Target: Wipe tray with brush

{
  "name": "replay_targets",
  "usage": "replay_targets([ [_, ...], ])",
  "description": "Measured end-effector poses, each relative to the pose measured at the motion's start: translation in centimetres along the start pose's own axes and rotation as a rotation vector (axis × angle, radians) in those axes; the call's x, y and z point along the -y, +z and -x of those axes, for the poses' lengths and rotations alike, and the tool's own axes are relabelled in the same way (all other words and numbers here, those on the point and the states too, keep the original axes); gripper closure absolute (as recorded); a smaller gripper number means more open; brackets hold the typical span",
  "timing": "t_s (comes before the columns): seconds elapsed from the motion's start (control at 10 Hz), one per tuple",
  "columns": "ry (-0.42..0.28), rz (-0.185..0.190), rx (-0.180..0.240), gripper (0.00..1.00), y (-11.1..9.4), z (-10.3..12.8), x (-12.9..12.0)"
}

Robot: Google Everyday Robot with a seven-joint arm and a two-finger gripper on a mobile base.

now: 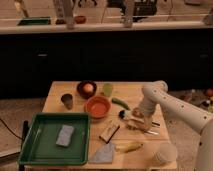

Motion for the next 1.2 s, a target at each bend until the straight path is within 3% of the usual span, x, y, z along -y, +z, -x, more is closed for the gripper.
replay_targets([
  [0.3,-0.003,-0.004,0.001,0.76,-0.41,0.22,0.32],
  [0.6,-0.003,0.006,-0.001,0.99,-0.68,0.15,-0.04],
  [0.9,-0.016,0.003,0.004,1.0,-0.64,-0.14,-0.3],
  [1.2,-0.035,-0.026,0.003,1.0,-0.98,0.4,-0.42],
])
